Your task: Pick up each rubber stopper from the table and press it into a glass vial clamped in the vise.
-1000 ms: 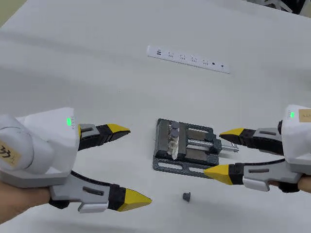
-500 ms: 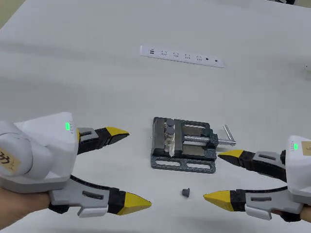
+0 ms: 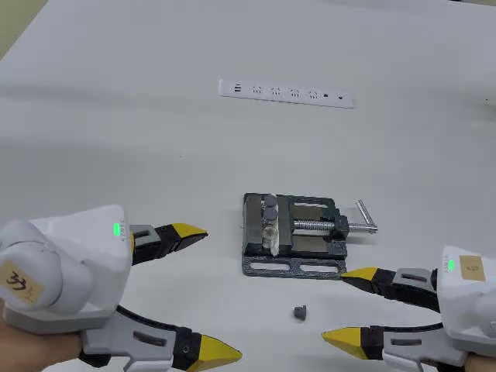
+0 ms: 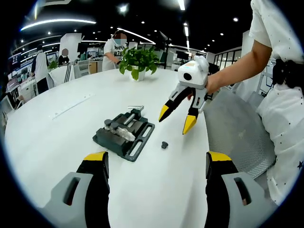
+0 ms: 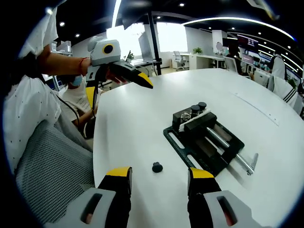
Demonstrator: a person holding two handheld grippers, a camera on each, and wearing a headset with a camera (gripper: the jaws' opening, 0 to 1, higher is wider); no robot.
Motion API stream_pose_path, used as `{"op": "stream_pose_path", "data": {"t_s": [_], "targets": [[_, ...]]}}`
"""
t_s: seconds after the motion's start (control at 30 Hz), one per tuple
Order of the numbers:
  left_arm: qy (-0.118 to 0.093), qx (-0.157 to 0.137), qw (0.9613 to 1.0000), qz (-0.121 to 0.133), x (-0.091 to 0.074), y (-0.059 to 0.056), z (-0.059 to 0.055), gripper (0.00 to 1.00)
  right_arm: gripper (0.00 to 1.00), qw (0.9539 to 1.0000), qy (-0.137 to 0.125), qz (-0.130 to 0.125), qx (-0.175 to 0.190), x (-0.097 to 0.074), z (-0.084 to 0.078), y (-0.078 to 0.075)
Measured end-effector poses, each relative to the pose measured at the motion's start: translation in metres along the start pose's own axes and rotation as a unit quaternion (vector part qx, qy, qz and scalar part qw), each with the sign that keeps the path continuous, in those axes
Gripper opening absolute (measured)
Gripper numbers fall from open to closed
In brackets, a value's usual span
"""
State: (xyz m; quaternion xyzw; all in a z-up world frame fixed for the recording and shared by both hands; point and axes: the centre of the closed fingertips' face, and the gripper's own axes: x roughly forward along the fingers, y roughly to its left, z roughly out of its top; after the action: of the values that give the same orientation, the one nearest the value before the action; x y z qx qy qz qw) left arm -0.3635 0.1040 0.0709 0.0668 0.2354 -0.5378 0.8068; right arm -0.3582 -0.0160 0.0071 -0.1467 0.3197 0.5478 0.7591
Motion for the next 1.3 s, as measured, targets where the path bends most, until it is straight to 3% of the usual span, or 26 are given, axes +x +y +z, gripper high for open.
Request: {"op": "stream_pose_path", "data": {"t_s": [0.43, 0.77, 1.3], "targets": [[0.01, 0.001, 0.9999, -0.005, 0.001, -0.001, -0.002, 0.83, 0.24, 0.9992, 0.02, 0.022, -0.025, 0.032, -0.012, 0.009], [0.012, -0.002, 0.9999, -0.007, 0.002, -0.003, -0.002, 0.83, 0.15, 0.9984, 0.025, 0.034, -0.038, 0.037, -0.013, 0.008], [0.01, -0.002, 0.9999, -0.013, 0.007, -0.006, 0.0, 0.82, 0.07, 0.9977, 0.026, 0.041, -0.046, 0.04, -0.014, 0.008]]}}
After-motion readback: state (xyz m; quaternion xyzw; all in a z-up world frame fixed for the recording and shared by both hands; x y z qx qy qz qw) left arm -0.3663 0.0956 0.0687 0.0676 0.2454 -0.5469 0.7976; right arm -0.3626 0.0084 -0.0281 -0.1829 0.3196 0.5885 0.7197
